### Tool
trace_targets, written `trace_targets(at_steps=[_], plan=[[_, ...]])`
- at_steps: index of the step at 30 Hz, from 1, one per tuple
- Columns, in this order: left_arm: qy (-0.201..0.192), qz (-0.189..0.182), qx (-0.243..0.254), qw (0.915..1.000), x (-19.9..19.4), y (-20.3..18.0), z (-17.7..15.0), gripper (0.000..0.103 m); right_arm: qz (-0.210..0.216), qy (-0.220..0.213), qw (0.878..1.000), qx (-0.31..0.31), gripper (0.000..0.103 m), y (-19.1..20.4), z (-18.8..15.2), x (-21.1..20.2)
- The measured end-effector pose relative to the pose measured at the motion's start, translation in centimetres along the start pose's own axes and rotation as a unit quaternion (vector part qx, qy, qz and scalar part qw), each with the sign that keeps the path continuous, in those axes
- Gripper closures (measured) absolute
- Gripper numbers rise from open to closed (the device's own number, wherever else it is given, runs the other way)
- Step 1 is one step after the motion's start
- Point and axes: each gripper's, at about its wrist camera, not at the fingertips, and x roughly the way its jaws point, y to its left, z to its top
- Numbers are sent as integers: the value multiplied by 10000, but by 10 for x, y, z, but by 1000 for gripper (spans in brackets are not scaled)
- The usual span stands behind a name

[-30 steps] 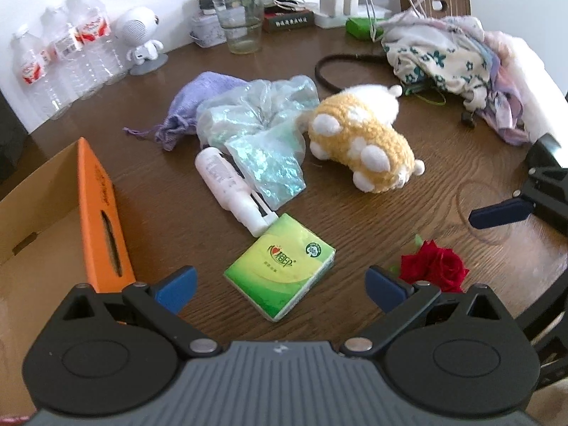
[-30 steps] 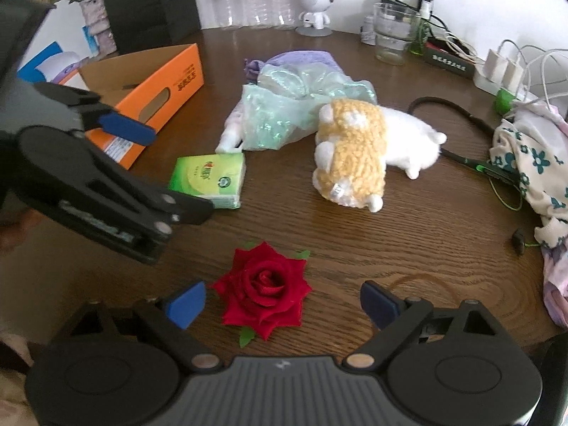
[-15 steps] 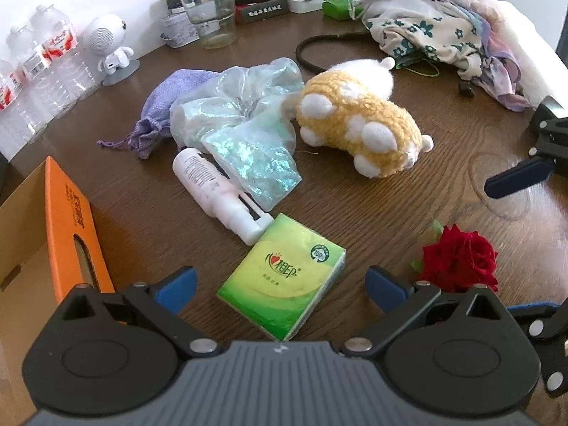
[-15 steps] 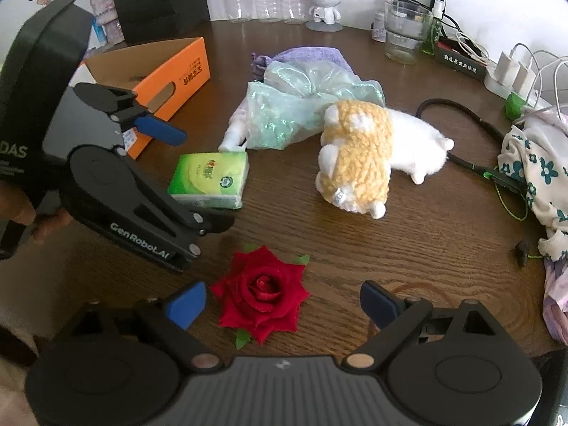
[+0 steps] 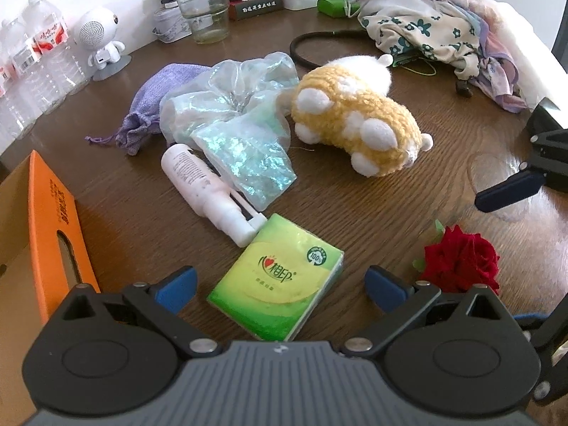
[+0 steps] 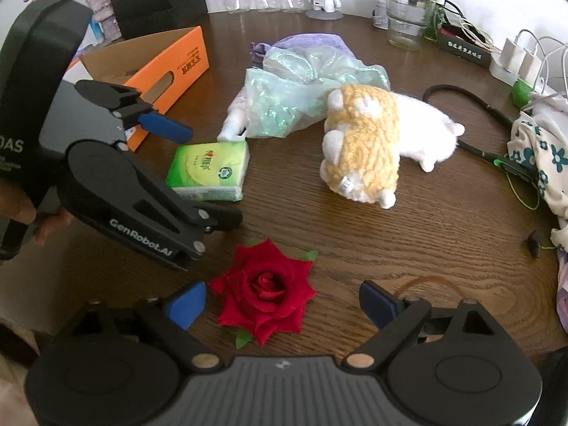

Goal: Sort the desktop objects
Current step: 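Close the right tool on the red rose while the left tool grasps the green tissue pack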

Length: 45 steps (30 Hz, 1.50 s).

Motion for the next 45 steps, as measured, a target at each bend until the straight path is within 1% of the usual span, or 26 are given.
trace_targets(at_steps=[1,3,7,11,14,17,20,21,23,25,27,28,30,33,37,39,41,45], plan=[[0,-26,-13,10000,0,0,0,0,-8,0,10000,3,16,0,1,1],[-6,-57,8,10000,0,1,0,0,-16,11,10000,34,21,0,2,2],[16,-123,-28,9999,0,4,-2,0,9,58,9999,114,21,-2,2,4],[52,-261,-36,9996,0,5,-3,0,-24,68,10000,50,21,1,3,4],[83,-321,50,9994,0,4,-4,0,-24,81,9999,90,25,1,2,5],[58,-359,58,9993,-2,4,-4,6,-81,94,9999,22,29,3,3,5],[17,-368,13,9993,-3,6,-5,9,-108,126,9999,24,36,2,5,5],[3,-369,7,9993,-3,6,-5,10,-128,140,9998,17,40,2,5,5],[-30,-374,32,9993,-4,6,-6,13,-183,205,9996,-16,42,4,7,5],[-80,-397,90,9991,-6,6,-6,18,-204,208,9995,-83,46,5,7,5],[-118,-415,134,9990,-8,6,-6,25,-225,211,9994,-147,46,7,6,5],[-126,-419,146,9989,-8,6,-6,27,-233,203,9994,-153,48,8,5,4],[-142,-423,169,9989,-10,5,-5,39,-249,188,9994,-165,50,8,4,3],[-117,-392,236,9989,-11,3,-4,42,-204,229,9992,-252,53,8,5,3],[-42,-326,343,9989,-13,-1,-5,44,-158,274,9991,-288,53,7,5,2],[-19,-351,380,9987,-14,-4,-5,44,-153,294,9990,-288,53,8,5,2],[-17,-394,326,9987,-14,-6,-5,44,-167,317,9985,-419,53,10,6,3],[-43,-488,305,9983,-15,-11,-8,44,-140,257,9983,-496,53,13,5,4]])
